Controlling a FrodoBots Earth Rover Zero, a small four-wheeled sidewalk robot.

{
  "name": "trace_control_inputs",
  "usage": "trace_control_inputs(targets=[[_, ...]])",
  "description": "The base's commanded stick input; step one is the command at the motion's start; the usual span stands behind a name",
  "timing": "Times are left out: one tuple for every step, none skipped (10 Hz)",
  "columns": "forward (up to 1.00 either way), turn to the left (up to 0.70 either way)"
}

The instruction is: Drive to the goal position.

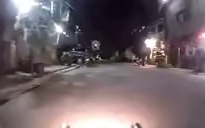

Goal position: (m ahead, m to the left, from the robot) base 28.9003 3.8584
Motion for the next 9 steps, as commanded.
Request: trace_control_inputs(targets=[[0.85, -0.34], [0.85, -0.2], [0.85, 0.0], [0.85, 0.0], [0.85, 0.0], [0.85, 0.0], [0.85, 0.0], [0.85, 0.0], [0.85, 0.0]])
